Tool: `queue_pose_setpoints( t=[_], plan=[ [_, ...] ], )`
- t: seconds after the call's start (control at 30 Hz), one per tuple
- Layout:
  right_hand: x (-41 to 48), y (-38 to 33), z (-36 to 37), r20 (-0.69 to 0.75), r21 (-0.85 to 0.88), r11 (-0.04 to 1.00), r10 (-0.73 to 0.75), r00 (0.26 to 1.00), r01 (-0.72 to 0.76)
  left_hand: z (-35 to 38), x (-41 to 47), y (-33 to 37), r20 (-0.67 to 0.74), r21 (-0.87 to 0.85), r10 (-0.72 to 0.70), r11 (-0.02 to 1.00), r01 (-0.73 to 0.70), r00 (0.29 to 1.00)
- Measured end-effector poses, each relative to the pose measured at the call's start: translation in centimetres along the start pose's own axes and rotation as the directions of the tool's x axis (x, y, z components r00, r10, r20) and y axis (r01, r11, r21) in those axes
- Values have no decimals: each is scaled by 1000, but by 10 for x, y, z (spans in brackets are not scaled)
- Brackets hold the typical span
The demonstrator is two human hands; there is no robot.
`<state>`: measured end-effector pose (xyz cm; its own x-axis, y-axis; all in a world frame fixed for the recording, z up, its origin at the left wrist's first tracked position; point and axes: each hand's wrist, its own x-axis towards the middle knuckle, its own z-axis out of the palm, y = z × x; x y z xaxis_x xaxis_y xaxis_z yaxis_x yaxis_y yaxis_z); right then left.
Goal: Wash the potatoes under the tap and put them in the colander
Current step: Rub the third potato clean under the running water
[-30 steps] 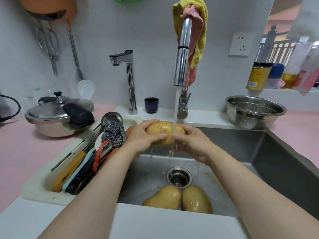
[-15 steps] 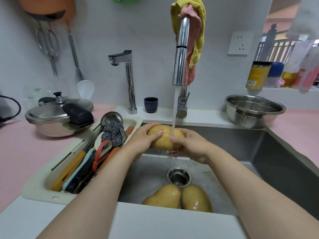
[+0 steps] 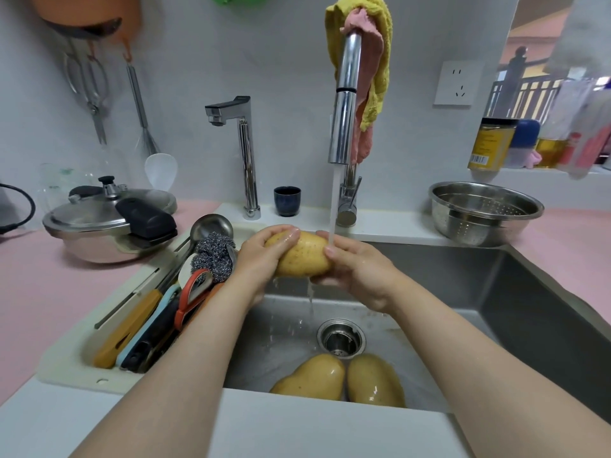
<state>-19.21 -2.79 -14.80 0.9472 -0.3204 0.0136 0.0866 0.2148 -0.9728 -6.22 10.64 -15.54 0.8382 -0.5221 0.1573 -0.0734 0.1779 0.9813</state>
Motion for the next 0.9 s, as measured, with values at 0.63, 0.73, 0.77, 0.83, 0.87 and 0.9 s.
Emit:
queue_pose_setpoints(
  t=[0.63, 0.73, 0.77, 0.83, 0.87, 0.9],
  plan=[
    [-1, -5, 22, -205, 228, 974, 58, 977, -10, 4, -5, 3, -73, -102, 57, 993, -64, 996],
    [-3, -6, 21, -146, 265, 964, 57, 988, -16, 0, -5, 3, -71, -94, 65, 993, -72, 995],
    [-3, -6, 22, -154, 260, 966, 58, 986, -17, -1, -5, 2, -65, -77, 79, 993, -84, 995],
    [-2, -5, 24, -212, 229, 973, 49, 976, 1, -1, -3, 2, -48, -54, 103, 993, -105, 994],
    [-1, -5, 25, -248, 213, 977, 45, 968, 9, 0, -3, 2, -44, -44, 114, 992, -116, 992],
    [-1, -4, 25, -270, 203, 979, 40, 962, 16, 0, -3, 2, -41, -27, 127, 991, -128, 991]
  ],
)
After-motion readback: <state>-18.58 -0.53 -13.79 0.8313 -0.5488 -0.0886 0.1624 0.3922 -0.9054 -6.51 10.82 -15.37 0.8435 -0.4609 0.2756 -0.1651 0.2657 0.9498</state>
